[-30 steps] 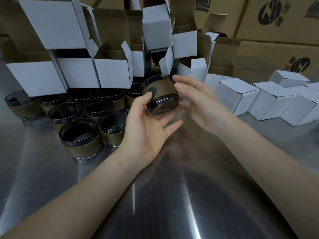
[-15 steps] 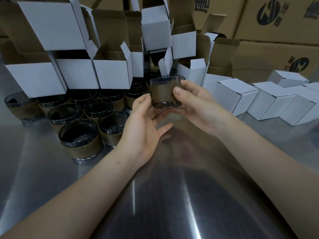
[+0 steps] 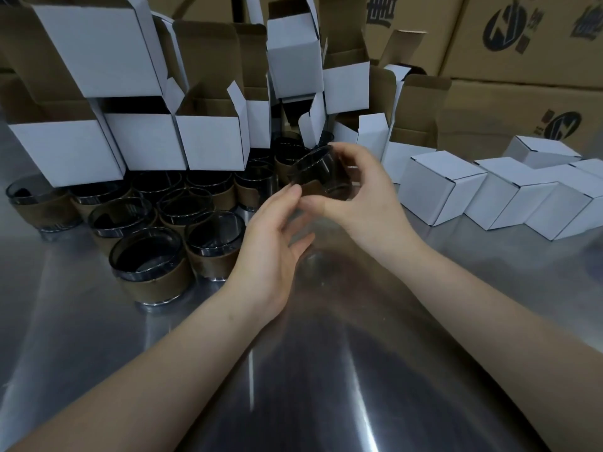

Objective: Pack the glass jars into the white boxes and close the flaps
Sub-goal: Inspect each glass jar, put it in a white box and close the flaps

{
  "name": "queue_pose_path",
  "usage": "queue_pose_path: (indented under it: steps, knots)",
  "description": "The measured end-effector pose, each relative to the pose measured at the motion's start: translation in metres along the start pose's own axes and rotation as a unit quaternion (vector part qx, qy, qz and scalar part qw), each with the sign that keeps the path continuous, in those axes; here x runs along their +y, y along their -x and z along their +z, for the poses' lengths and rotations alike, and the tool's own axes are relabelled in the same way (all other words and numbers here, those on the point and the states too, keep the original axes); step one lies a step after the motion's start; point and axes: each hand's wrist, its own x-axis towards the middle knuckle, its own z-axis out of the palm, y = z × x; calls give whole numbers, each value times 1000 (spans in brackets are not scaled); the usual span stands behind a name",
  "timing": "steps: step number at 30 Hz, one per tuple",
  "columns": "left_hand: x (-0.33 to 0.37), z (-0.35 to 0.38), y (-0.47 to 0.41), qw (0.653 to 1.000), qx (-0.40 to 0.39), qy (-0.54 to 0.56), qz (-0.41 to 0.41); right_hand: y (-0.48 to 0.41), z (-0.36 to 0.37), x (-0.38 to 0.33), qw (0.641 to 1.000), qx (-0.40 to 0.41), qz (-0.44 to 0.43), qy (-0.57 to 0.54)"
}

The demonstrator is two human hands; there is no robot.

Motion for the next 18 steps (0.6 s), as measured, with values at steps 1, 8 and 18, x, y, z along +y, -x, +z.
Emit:
queue_pose_path:
  steps: [1,8,18]
  knots:
    - [0,0,0,1000,-12,-6,1,0,0,0,1000,-8,-8,13]
    - [1,-1,-3,999,-50,13,3,5,1,-3,995,-55,-84,28]
    - [-2,-1,-4,1000,-8,0,-4,2,-3,-5,995,-31,-76,-53]
